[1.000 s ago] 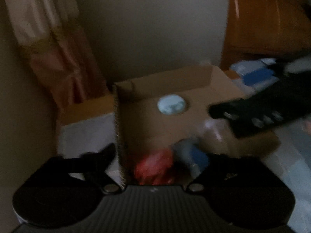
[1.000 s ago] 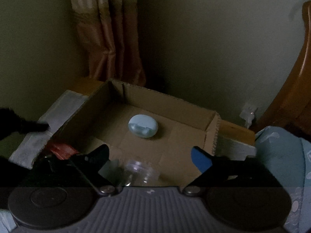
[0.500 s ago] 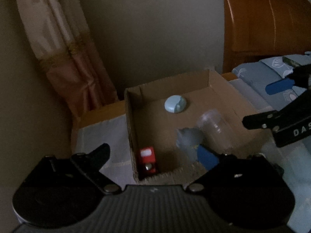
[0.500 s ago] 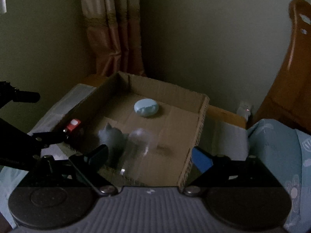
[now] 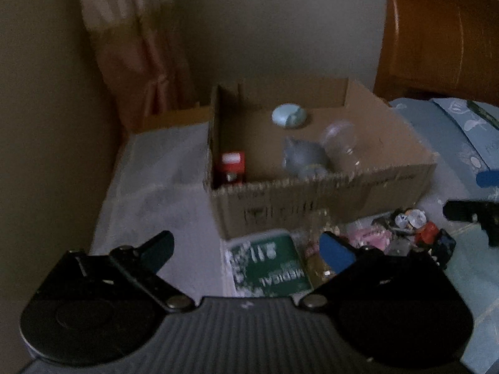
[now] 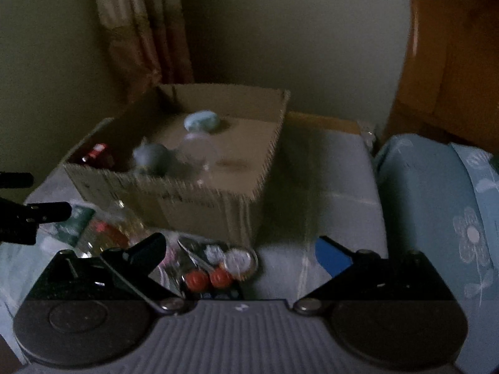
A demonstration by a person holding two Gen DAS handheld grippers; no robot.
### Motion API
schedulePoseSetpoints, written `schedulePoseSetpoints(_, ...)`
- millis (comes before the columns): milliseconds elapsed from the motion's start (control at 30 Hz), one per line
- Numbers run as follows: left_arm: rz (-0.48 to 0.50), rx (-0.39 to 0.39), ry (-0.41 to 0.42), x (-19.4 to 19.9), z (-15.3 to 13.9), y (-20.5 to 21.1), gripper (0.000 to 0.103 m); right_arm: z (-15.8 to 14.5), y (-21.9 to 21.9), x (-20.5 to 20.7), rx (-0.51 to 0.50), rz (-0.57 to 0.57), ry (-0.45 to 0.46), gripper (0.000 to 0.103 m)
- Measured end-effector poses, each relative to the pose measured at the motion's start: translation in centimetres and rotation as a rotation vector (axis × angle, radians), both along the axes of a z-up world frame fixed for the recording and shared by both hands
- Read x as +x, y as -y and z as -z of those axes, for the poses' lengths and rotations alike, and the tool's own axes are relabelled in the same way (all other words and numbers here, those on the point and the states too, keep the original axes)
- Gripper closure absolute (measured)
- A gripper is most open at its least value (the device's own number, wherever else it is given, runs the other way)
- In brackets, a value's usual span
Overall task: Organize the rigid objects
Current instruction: 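Move both tools back from the box toward the remaining items, then grasp the MEDICAL cotton swab box with the left tool while the right tool grasps the black fidget cube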
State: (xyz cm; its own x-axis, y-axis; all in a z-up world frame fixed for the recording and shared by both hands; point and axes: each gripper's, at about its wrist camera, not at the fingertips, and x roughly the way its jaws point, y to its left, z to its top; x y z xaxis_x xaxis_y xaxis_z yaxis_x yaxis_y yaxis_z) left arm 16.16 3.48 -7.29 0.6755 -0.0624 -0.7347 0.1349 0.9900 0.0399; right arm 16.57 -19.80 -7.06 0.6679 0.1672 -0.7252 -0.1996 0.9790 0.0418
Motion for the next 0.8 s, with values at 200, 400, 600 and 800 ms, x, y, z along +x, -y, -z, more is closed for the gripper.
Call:
schedulePoseSetpoints(200, -0.045, -0.035, -0.053, -0.2, 2.3, -0.3, 0.004, 2.3, 0.4, -1.5, 0.024, 0.037, -0.020, 0.000)
schedulePoseSetpoints(400, -0.055, -0.040, -0.069, -0.4, 3.2, -0.6, 0.003, 3.8, 0.3, -1.8, 0.016, 0.048, -0.050, 0.000)
schedulePoseSetpoints(600, -0.051, -0.054, -0.072, -0.9, 3.2, -1.1, 0.003, 4.6, 0.5, -2.0, -0.002, 0.037, -0.070, 0.000)
schedulePoseSetpoints(800, -0.038, -0.013, -0.069, -1.1, 3.2, -2.0, 0.001, 5.4, 0.8, -2.2, -0.026, 0.023, -0.076, 0.000)
